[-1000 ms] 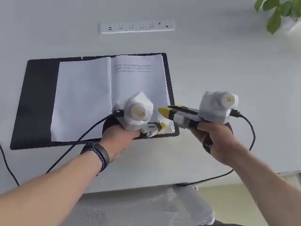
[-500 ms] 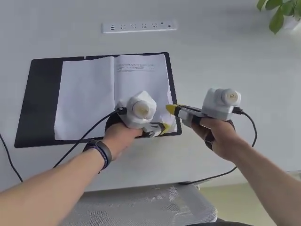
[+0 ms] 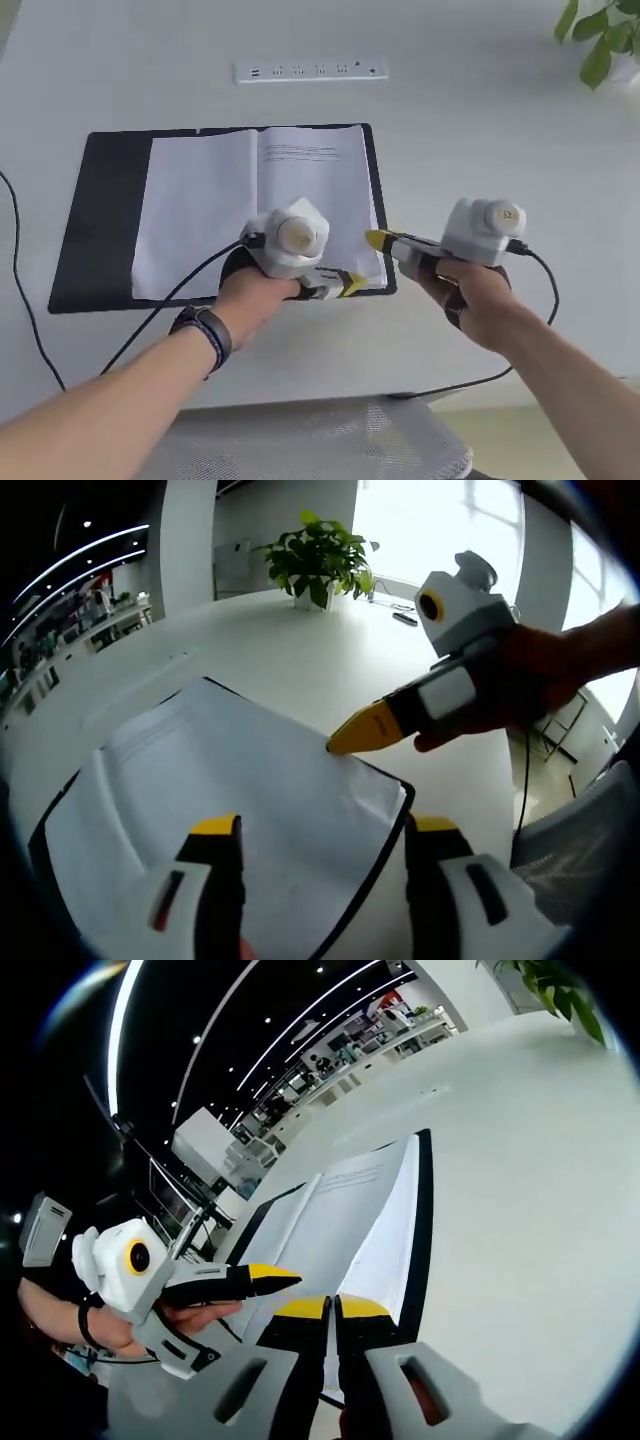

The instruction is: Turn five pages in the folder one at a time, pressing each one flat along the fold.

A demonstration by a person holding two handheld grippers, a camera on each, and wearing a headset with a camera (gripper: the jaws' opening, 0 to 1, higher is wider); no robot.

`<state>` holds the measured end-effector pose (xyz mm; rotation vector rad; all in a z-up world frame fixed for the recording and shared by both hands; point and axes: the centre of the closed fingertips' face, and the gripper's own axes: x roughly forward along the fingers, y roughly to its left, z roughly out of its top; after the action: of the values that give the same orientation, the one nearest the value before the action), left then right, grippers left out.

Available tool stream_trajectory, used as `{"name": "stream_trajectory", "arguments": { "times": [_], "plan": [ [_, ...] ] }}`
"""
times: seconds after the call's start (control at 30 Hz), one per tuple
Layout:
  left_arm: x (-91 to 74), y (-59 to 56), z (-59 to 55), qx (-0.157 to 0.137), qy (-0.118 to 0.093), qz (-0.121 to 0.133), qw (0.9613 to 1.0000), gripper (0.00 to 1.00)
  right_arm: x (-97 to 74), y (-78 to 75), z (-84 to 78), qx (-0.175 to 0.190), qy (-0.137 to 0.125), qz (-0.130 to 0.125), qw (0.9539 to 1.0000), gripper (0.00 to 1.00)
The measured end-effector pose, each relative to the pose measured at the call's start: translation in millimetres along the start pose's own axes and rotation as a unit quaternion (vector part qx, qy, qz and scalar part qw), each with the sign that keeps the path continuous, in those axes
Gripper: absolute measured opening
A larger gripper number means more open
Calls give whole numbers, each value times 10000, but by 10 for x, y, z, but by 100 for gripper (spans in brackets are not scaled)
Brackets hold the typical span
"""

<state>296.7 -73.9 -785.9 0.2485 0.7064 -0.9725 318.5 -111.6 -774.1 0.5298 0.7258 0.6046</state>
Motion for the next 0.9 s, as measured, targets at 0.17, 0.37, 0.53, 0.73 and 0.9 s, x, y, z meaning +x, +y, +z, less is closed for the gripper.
{"name": "stream_trajectory", "arguments": {
  "times": [0.17, 0.37, 0.53, 0.73, 0.9],
  "plan": [
    [-120, 41, 12, -4, -58, 33, 10000, 67, -9, 67, 45, 28, -79, 0, 10000, 0],
    [-274, 148, -7, -63, -137, 130, 9998, 68, 2, 158, 79, 116, -216, 14, 9997, 0],
    [-452, 275, -56, -74, -187, 272, 9994, 68, 24, 294, 145, 126, -342, 86, 9993, 0],
    [-728, 434, -192, -195, -240, 428, 9986, 68, 78, 516, 218, -23, -415, 294, 9987, 0],
    [-932, 599, -338, -247, -208, 577, 9978, 69, 143, 684, 273, -99, -482, 411, 9979, 0]
  ]
}}
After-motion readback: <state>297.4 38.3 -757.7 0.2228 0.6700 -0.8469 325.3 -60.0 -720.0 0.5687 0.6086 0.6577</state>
